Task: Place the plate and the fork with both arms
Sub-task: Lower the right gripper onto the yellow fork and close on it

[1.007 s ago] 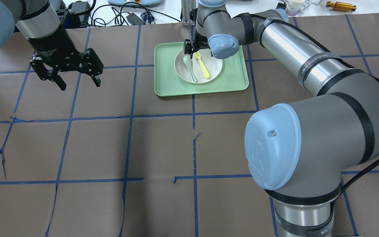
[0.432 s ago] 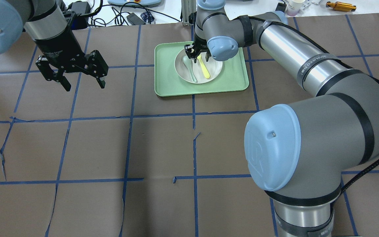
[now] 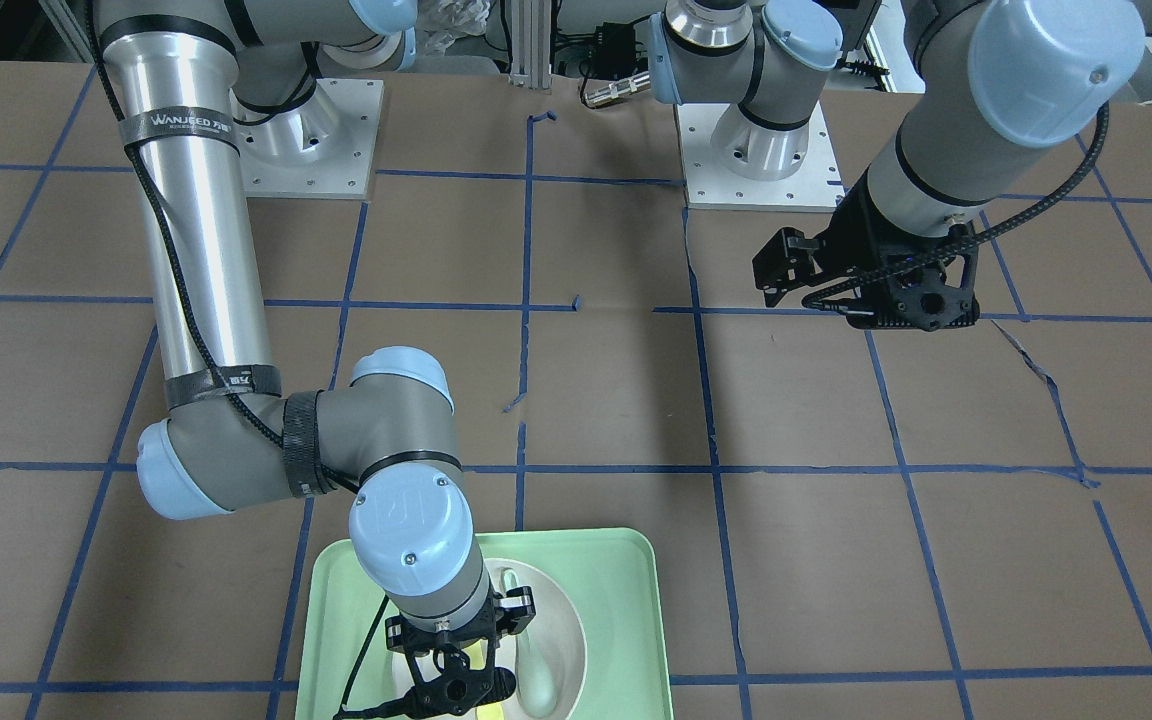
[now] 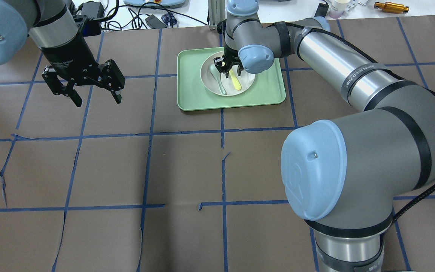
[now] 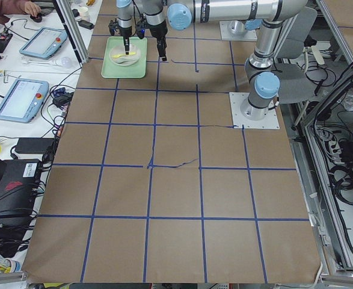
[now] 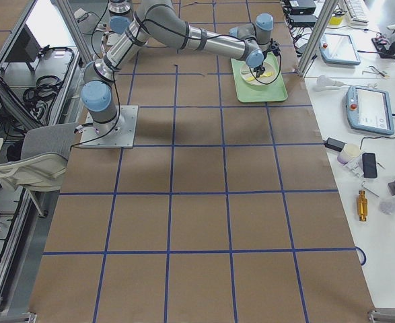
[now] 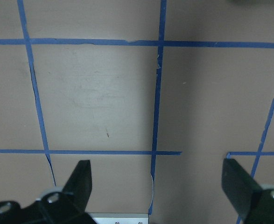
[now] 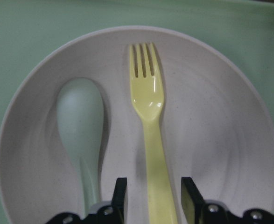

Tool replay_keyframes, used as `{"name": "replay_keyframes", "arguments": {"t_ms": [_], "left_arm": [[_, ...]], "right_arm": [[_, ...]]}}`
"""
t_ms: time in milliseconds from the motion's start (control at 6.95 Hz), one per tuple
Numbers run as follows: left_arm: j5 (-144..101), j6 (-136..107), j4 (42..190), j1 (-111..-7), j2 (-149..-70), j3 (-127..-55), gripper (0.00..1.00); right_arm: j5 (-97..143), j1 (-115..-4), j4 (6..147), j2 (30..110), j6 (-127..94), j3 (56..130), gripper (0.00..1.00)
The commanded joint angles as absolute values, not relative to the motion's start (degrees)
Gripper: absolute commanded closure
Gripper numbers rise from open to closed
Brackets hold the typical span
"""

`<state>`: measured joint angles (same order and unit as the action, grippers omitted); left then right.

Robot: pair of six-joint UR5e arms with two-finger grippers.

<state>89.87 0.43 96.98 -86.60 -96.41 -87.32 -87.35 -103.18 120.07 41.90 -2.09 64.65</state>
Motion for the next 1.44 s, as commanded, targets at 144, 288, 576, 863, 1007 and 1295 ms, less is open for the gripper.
{"name": "replay_keyframes", "arguments": {"t_ms": [144,288,576,863,1007,1295], "left_arm": [[90.00,-0.09,92.47,-86.66,-95.28,-90.35,0.00],[90.09,0.52,92.46,-85.96,-94.84,-90.35,0.00],[90.18,0.44,92.37,-86.48,-94.48,-90.44,0.00],[90.18,0.53,92.63,-86.48,-94.40,-90.44,0.00],[90.18,0.53,92.64,-86.48,-94.31,-90.53,0.00],[89.91,0.53,92.46,-86.05,-95.00,-90.53,0.00]], "right_arm": [[-88.24,-103.18,119.44,41.92,-1.76,66.17,0.51],[-88.24,-103.18,119.36,41.92,-1.76,66.36,0.51],[-88.24,-103.18,119.36,41.92,-1.76,66.44,0.69],[-88.24,-103.18,119.36,41.92,-1.85,66.45,0.75],[-88.24,-103.18,119.36,42.01,-1.93,66.45,0.84],[-88.68,-103.18,118.74,43.06,-2.81,66.45,0.86]]}}
